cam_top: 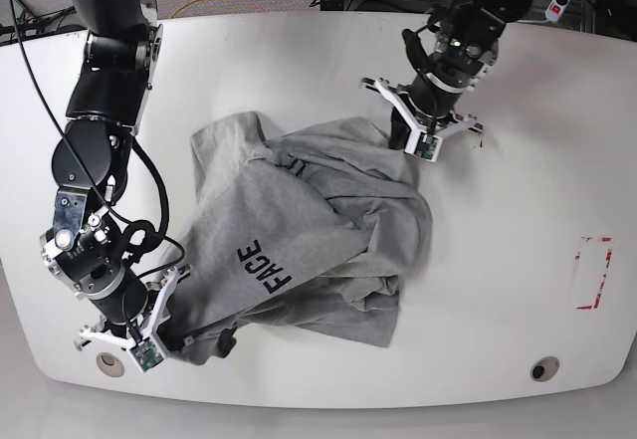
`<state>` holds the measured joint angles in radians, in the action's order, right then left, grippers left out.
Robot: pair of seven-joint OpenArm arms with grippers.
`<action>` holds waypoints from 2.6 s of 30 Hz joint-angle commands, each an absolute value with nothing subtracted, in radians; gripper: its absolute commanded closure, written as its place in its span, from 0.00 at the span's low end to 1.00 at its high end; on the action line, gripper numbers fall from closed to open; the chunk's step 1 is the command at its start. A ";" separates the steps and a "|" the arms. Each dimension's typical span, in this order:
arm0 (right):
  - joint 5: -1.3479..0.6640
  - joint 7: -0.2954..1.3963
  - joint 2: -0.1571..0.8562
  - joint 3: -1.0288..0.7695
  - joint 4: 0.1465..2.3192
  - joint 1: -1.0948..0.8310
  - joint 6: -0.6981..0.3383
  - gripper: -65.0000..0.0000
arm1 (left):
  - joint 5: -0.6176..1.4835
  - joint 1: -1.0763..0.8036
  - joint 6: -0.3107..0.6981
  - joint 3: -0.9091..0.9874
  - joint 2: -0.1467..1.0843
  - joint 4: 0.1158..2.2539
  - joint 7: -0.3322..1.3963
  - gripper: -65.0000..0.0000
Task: Fold the T-shirt properly
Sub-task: 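Lift the shirt with both grippers and stretch it apart, then lay the stretched shirt flat on the table with both grippers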
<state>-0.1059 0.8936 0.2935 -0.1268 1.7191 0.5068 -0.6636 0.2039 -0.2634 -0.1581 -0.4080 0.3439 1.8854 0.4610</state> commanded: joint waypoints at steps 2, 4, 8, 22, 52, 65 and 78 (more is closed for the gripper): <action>-0.090 0.865 0.283 -0.128 1.732 0.573 -0.659 1.00 | 0.200 -0.263 -0.160 -0.366 0.395 1.968 0.443 1.00; -0.067 0.865 0.271 -0.128 1.732 0.599 -0.659 1.00 | 0.200 -0.265 -0.160 -0.338 0.426 1.994 0.443 1.00; -0.002 0.865 0.255 -0.128 1.732 0.654 -0.665 1.00 | 0.203 -0.257 -0.160 -0.288 0.492 2.022 0.441 1.00; 0.087 0.863 0.242 -0.088 1.646 0.860 -0.665 1.00 | 0.202 -0.031 -0.156 -0.041 0.521 2.003 0.443 1.00; 0.077 0.886 0.315 -0.219 1.567 0.905 -0.668 1.00 | 0.199 0.153 -0.019 0.305 0.453 1.995 0.605 1.00; 0.048 0.898 0.289 -0.363 1.776 0.484 -0.670 1.00 | 0.194 -0.097 0.142 0.455 0.306 1.995 0.605 1.00; -0.110 0.977 0.274 -0.516 1.919 0.113 -0.664 1.00 | 0.196 -0.358 0.185 0.483 0.291 1.995 0.605 1.00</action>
